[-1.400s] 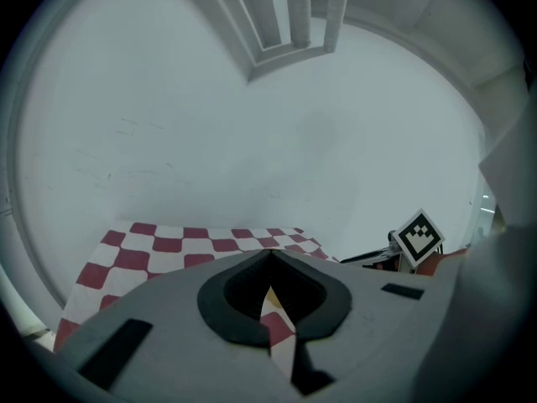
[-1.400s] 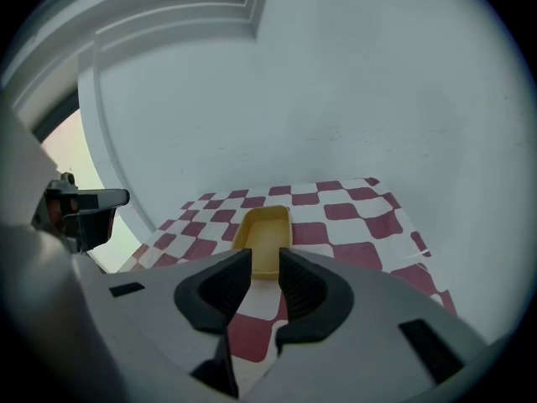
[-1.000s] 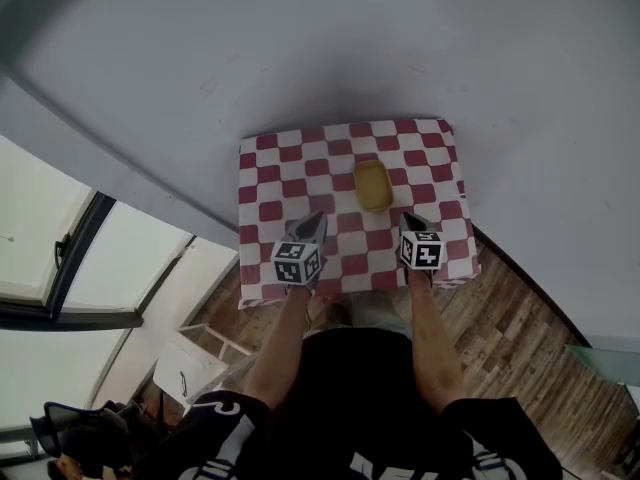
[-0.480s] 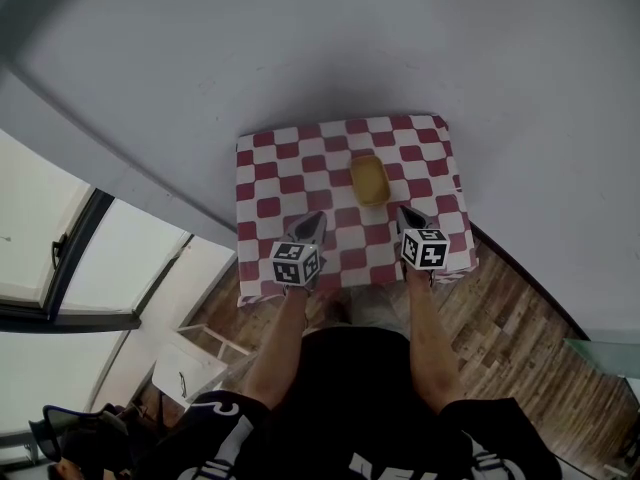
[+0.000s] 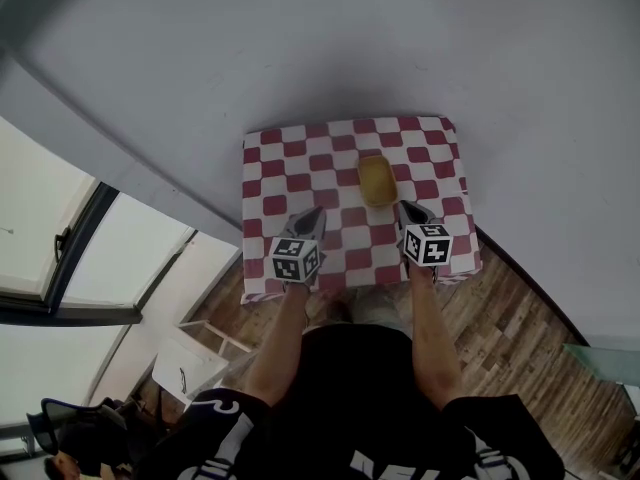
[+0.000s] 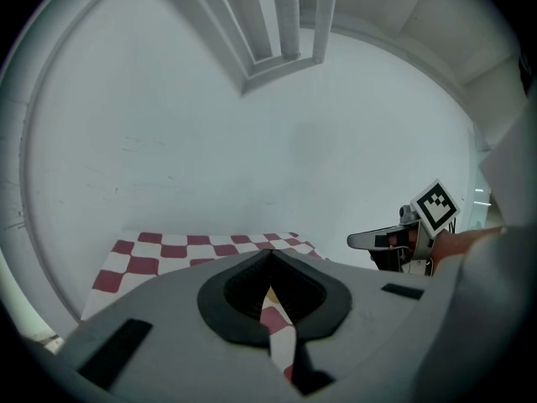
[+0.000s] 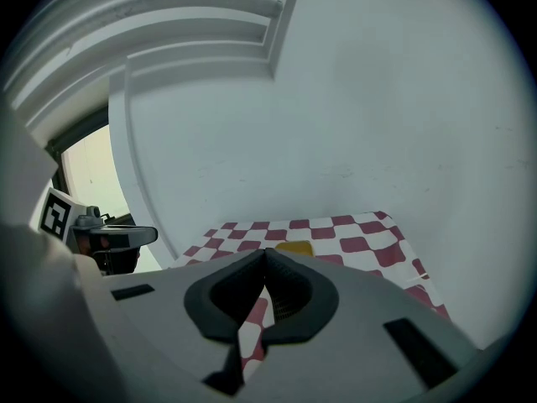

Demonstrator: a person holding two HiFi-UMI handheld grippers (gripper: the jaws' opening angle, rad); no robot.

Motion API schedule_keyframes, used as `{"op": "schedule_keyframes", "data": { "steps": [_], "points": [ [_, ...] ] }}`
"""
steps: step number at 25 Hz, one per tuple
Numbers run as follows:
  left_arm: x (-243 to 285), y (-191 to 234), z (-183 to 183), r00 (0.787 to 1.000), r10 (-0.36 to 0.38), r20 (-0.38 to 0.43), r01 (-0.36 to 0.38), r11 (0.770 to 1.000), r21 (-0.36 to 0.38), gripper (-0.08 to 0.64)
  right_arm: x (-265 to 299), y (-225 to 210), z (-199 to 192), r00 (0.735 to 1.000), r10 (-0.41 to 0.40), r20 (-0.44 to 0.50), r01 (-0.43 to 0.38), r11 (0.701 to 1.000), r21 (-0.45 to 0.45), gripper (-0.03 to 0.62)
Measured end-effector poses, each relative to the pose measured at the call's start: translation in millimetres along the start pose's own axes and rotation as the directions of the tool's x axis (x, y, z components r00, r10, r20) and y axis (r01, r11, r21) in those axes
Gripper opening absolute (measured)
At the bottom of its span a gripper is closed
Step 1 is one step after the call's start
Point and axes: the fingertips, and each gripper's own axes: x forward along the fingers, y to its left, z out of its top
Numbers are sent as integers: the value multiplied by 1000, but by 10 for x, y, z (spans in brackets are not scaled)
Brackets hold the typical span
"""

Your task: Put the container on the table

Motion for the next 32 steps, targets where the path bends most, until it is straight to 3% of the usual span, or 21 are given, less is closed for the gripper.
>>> {"op": "schedule_keyframes", "data": {
  "steps": [32],
  "points": [
    [114, -106, 30, 1000, -16, -7, 16, 1000, 10, 25, -10, -52, 40, 1000, 17, -13, -18, 999, -31, 15]
  ]
}}
